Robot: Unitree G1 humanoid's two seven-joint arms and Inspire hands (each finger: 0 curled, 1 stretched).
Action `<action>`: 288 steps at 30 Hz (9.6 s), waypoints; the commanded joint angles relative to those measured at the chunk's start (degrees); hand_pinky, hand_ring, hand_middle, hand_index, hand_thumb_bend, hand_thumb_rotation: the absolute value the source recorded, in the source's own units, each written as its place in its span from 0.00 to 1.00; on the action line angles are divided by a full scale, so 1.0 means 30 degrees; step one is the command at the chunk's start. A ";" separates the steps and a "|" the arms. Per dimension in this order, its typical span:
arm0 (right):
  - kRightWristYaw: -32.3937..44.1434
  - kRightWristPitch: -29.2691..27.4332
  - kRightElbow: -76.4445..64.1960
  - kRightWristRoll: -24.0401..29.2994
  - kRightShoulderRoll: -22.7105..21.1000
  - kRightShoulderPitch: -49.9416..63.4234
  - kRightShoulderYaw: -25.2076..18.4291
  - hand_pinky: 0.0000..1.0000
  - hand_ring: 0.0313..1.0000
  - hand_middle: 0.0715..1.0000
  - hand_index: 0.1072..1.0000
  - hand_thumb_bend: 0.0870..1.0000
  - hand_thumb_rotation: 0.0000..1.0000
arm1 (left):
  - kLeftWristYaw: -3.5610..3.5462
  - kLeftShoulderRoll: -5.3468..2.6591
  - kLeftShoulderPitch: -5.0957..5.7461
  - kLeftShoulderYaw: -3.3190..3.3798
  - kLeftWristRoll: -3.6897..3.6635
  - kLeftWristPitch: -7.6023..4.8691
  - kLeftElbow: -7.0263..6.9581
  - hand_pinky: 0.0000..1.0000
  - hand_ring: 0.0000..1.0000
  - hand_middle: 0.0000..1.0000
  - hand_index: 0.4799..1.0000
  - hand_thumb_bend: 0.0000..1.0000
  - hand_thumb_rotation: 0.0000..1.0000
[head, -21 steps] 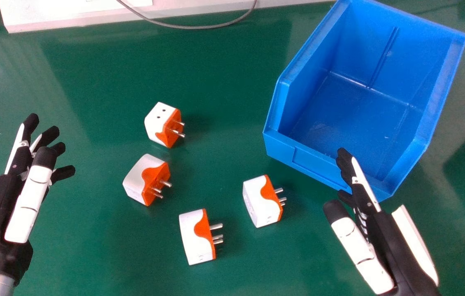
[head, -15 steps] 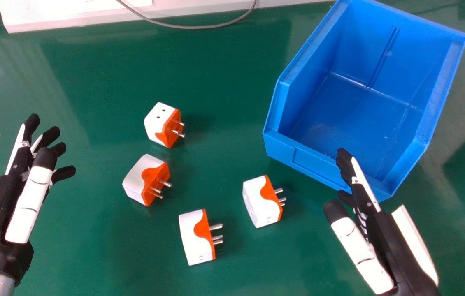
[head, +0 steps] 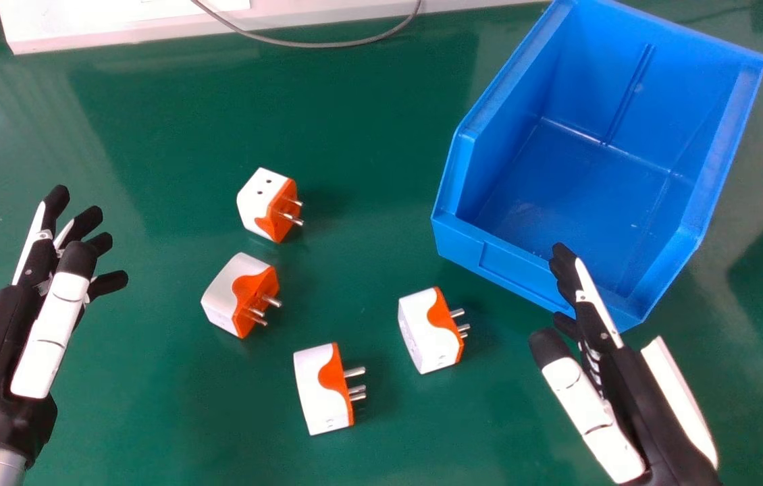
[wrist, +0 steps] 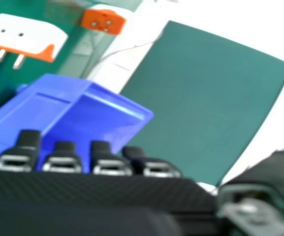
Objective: Pick all objects and put in blue box
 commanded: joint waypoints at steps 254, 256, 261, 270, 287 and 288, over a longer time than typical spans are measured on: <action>0.4573 0.4089 -0.4256 -1.2846 -0.6235 -1.3687 0.0285 0.34 0.41 0.48 0.41 0.45 0.00 | -0.0447 0.1070 -0.1298 -0.0307 -0.0833 0.3701 -0.2745 0.78 0.88 0.91 0.89 0.76 0.81; 0.4758 0.4517 -0.4254 -1.3202 -0.6202 -1.3852 -0.0074 0.34 0.41 0.48 0.42 0.45 0.00 | -0.0447 0.1046 -0.1293 -0.0297 -0.0829 0.3730 -0.2799 0.78 0.88 0.92 0.90 0.76 0.80; 0.5272 0.5908 -0.4211 -1.3879 -0.6070 -1.4667 -0.0598 0.33 0.41 0.48 0.44 0.45 0.00 | -0.0450 0.1110 -0.1216 -0.0280 -0.0795 0.3747 -0.3052 0.78 0.89 0.93 0.92 0.76 0.79; 0.4728 0.7420 -0.1752 -1.4521 -0.6420 -1.7137 -0.1156 0.33 0.41 0.48 0.44 0.45 0.00 | -0.0445 0.1105 -0.1266 -0.0250 -0.0731 0.3636 -0.2947 0.78 0.89 0.94 0.93 0.77 0.78; 0.1703 0.8872 0.8657 -1.6624 -0.6526 -2.3522 0.1922 0.33 0.41 0.49 0.44 0.45 0.00 | -0.0433 0.1088 -0.1208 -0.0311 -0.0532 0.3597 -0.3147 0.78 0.90 0.94 0.93 0.77 0.78; 0.1554 0.8922 0.9214 -1.6735 -0.6531 -2.3806 0.2171 0.33 0.41 0.49 0.44 0.45 0.00 | -0.0435 0.1086 -0.1202 -0.0319 -0.0531 0.3597 -0.3156 0.78 0.90 0.94 0.93 0.77 0.77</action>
